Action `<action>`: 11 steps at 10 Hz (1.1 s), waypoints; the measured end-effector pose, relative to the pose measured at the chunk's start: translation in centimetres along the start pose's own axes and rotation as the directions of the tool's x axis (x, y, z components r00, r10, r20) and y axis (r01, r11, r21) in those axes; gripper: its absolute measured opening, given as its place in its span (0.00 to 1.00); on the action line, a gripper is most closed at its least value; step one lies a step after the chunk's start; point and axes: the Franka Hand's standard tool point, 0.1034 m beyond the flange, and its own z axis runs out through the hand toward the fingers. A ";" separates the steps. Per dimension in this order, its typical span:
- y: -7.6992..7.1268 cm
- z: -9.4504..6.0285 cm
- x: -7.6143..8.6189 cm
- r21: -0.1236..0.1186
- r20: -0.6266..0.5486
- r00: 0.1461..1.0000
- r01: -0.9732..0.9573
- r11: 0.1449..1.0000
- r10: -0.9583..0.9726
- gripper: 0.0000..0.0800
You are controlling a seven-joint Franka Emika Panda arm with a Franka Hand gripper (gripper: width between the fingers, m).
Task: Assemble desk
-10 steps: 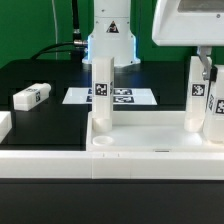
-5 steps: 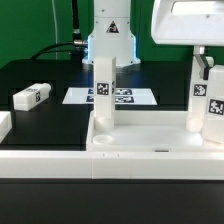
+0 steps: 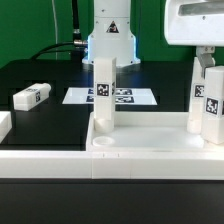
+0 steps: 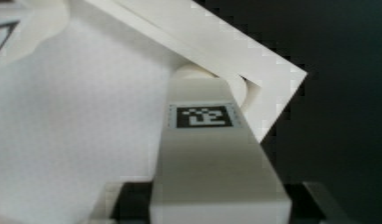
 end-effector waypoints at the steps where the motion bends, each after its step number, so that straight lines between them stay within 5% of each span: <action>1: 0.0 0.0 0.0 0.002 0.004 0.998 -0.061 0.998 0.061 0.36; 3: 0.0 0.0 0.0 0.001 0.004 0.998 -0.065 0.998 0.065 0.36; 4: 0.1 0.1 0.0 -0.004 0.004 1.000 -0.015 1.000 0.015 0.48; 5: 0.1 0.1 -0.1 -0.014 0.010 0.999 0.048 0.999 -0.048 0.72; 6: 0.1 0.1 -0.2 -0.026 0.017 0.995 0.095 0.995 -0.094 0.78; 11: 0.1 0.5 -0.5 -0.037 0.017 0.829 0.559 0.828 -0.559 0.81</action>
Offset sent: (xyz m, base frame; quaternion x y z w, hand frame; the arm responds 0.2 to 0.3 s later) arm 0.0000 0.0000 0.0000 0.0000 0.0000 0.0000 1.0000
